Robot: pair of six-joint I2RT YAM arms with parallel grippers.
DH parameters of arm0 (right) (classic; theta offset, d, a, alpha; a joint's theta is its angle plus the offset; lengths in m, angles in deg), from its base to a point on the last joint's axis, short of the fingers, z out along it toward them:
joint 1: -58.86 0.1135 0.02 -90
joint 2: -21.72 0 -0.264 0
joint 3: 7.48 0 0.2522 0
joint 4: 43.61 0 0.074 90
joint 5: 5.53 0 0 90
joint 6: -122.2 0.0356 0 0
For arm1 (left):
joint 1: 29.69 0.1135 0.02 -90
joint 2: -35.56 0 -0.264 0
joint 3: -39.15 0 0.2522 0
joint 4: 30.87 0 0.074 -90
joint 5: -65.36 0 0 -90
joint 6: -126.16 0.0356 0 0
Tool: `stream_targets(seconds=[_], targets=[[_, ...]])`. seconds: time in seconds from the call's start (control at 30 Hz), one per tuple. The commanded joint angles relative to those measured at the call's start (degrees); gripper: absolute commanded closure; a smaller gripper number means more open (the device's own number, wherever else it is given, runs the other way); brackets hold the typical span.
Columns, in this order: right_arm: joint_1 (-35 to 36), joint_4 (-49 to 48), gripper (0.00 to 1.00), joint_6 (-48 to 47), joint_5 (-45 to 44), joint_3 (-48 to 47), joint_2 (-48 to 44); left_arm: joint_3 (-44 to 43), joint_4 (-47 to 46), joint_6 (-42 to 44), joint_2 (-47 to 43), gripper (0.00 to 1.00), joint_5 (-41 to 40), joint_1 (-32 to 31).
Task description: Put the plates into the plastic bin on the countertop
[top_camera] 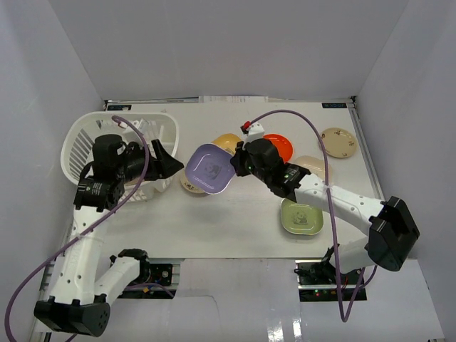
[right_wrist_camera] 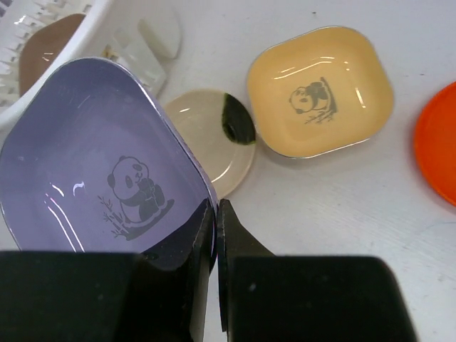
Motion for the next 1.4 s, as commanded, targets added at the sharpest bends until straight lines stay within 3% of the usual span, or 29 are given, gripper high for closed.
stream_targets(seconds=[0.0,0.37,0.4,0.47,0.63,0.67,0.93,1.0,1.03,1.1,1.23,1.37], targets=[[-0.9,0.3,0.92,-4.5,3.4,-4.2,-0.9,3.3,1.9,3.2,0.2,0.29,-1.4,-0.5],[-1.7,-1.7,0.92,-0.5,14.0,-3.4,-2.4,8.7,-1.9,0.8,-0.3,0.31,-2.6,-4.7],[-1.7,-1.7,0.92,0.1,14.5,-3.0,-2.9,8.8,-2.3,0.6,-0.2,0.34,-2.5,-5.9],[-1.7,-2.1,0.92,0.5,15.4,-2.6,-3.4,9.2,-2.7,0.2,-0.1,0.56,-3.2,-7.0],[-1.7,-3.0,0.92,1.4,17.5,-1.1,-4.9,9.8,-3.1,-0.8,1.2,0.86,-7.2,-10.2],[-1.6,-2.8,0.92,1.3,17.6,-0.9,-5.1,9.3,-3.2,-1.1,1.1,1.00,-8.4,-10.4],[-2.4,-2.8,0.92,1.5,19.0,0.2,-8.2,3.9,-3.5,-2.5,5.1,1.00,-13.4,-11.0],[-2.7,-2.7,0.79,1.5,19.0,1.0,-9.7,2.1,-4.4,-3.2,4.9,1.00,-15.1,-10.9],[-3.2,-2.7,0.60,1.8,19.0,1.7,-10.3,1.4,-5.1,-4.2,4.8,1.00,-15.9,-11.0],[-4.1,-2.7,0.42,2.2,19.6,2.2,-11.5,-0.6,-5.9,-5.4,5.1,1.00,-16.8,-11.0],[-5.1,-2.7,0.25,2.6,20.3,2.3,-13.3,-3.1,-6.7,-8.5,5.5,1.00,-19.2,-11.0],[-6.1,-2.5,0.10,2.9,19.7,2.7,-17.7,-5.5,-5.2,-9.3,5.5,1.00,-26.5,-11.0]])
